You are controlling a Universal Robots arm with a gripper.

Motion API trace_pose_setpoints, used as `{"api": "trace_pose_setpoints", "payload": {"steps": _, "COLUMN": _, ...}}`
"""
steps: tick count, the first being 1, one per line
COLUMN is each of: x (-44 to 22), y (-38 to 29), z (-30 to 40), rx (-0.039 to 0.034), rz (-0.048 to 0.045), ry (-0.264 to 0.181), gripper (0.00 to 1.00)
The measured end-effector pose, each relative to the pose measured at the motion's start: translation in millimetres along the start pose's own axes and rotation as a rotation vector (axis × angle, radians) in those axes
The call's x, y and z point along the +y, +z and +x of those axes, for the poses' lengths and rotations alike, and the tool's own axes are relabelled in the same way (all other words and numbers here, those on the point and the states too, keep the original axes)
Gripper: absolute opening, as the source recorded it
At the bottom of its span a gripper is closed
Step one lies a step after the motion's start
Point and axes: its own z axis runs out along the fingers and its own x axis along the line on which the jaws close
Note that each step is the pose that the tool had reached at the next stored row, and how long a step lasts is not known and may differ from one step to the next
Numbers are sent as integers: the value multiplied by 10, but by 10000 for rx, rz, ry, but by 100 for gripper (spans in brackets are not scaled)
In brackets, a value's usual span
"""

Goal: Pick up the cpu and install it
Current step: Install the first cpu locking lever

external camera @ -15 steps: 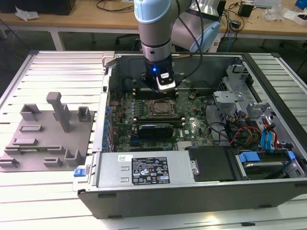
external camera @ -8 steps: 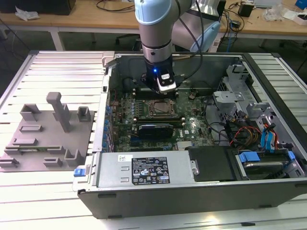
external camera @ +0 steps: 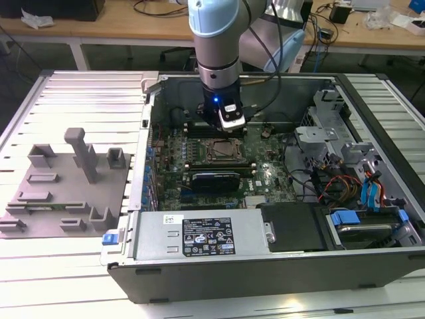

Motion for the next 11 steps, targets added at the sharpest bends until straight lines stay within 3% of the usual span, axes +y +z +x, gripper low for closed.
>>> {"api": "trace_pose_setpoints", "payload": {"steps": 4, "x": 4, "y": 0, "z": -16, "rx": 4, "rz": -11, "ry": 0, "gripper": 11}}
{"api": "trace_pose_setpoints", "payload": {"steps": 7, "x": 23, "y": -121, "z": -32, "rx": 6, "rz": -11, "ry": 1, "gripper": 11}}
{"api": "trace_pose_setpoints", "payload": {"steps": 8, "x": 33, "y": -193, "z": -41, "rx": 6, "rz": -8, "ry": 0, "gripper": 11}}
{"api": "trace_pose_setpoints", "payload": {"steps": 11, "x": 36, "y": -231, "z": -48, "rx": -10, "rz": 26, "ry": -8, "gripper": 11}}
